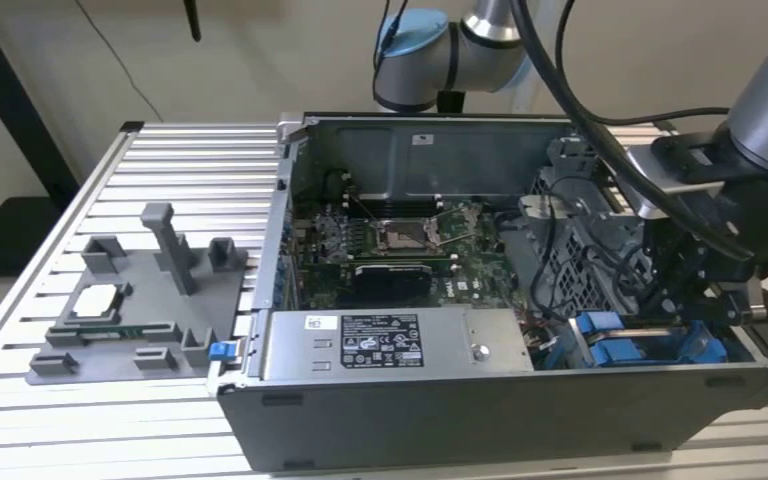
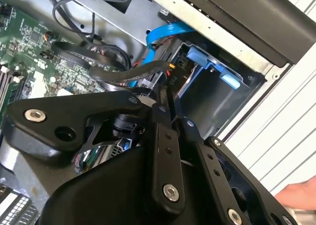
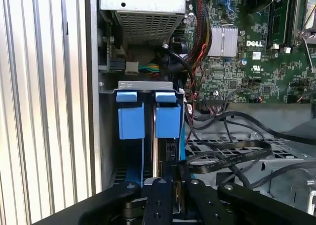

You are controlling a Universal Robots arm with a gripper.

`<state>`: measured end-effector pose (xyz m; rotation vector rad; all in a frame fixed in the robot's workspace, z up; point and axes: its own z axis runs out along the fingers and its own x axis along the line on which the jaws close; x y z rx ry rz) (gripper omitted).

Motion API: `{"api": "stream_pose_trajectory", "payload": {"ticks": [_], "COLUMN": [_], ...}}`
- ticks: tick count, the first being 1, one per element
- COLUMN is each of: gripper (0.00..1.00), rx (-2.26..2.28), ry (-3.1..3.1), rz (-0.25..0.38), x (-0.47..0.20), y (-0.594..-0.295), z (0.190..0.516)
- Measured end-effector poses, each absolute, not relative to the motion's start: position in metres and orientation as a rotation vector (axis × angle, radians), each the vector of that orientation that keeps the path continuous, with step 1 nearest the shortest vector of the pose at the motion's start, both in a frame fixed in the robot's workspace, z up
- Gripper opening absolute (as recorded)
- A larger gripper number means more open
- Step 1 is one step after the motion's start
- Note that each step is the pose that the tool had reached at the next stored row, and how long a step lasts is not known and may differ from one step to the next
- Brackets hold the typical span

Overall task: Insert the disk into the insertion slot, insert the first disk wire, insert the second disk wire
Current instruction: 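Insert the second disk wire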

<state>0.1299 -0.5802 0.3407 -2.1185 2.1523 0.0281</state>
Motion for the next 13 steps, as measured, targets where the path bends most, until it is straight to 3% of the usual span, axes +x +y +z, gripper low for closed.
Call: {"api": "stream_pose_trajectory", "payload": {"ticks": [13], "gripper": [0.0], "rx": [-2.116], "ry": [2.151], "rz": [0.031], "x": [0.1299], "y": [-0.58], "z": [0.3388]}}
